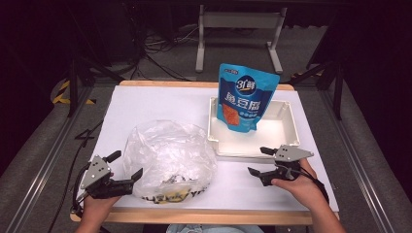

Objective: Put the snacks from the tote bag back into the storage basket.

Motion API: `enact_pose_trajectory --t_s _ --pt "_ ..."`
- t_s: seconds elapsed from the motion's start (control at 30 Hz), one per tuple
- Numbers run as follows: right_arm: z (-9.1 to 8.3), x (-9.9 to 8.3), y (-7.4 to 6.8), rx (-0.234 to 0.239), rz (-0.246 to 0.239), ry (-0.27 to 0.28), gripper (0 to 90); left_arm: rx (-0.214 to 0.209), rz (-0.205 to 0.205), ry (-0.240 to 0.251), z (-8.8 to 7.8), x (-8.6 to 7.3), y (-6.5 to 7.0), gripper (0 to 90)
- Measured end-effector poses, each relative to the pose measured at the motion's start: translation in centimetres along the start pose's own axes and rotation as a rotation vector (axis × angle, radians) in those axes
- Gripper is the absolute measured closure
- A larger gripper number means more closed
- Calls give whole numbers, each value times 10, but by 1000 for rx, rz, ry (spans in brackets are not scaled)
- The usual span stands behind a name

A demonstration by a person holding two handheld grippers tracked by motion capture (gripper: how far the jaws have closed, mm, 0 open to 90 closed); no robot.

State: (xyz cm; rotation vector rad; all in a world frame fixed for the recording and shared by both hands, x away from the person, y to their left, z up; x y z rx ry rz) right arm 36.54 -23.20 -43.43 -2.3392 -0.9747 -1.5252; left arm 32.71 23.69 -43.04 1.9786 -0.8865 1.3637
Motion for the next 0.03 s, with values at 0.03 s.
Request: enact_pose_trajectory --t_s 0.03 --pt "0 0 0 -2 3 4 154 2 -2 5 0 0 -1 59"
Point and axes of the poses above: each handheld gripper's, and its own axes: z roughly forward along the jaws, x roughly out of its top, y roughly to its right, the point moved 4 cm from there along z, roughly forward along the jaws, and after that the axes turned 15 degrees about -x, right-handed, at the moved point
